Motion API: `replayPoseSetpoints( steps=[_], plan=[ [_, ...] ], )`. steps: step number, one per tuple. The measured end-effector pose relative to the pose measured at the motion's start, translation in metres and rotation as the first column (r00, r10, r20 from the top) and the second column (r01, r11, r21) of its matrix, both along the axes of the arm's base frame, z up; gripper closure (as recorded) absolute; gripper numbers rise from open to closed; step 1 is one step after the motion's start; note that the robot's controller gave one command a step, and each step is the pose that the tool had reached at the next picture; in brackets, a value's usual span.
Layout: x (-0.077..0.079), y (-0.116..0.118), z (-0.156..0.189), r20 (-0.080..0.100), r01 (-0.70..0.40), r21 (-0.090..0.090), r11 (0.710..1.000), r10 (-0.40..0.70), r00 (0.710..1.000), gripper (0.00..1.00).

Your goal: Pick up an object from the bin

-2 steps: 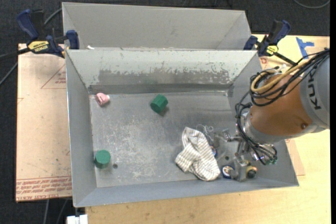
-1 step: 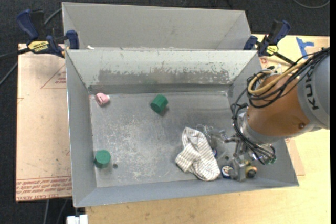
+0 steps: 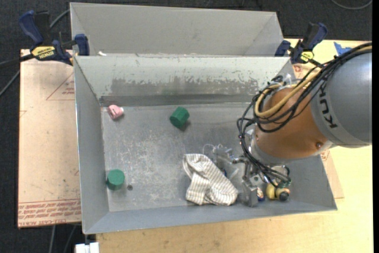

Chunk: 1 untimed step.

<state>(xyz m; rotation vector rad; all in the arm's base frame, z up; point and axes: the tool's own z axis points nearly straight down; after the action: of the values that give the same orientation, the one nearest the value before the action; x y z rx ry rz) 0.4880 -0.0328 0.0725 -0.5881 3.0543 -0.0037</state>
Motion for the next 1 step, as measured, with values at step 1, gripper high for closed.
replayPoseSetpoints(
  steps=[1],
  plan=[
    [-0.0017,-0.0203,0.0007,0.007,-0.042,-0.002,0.999,0.042,0.999,0.00]
  ],
)
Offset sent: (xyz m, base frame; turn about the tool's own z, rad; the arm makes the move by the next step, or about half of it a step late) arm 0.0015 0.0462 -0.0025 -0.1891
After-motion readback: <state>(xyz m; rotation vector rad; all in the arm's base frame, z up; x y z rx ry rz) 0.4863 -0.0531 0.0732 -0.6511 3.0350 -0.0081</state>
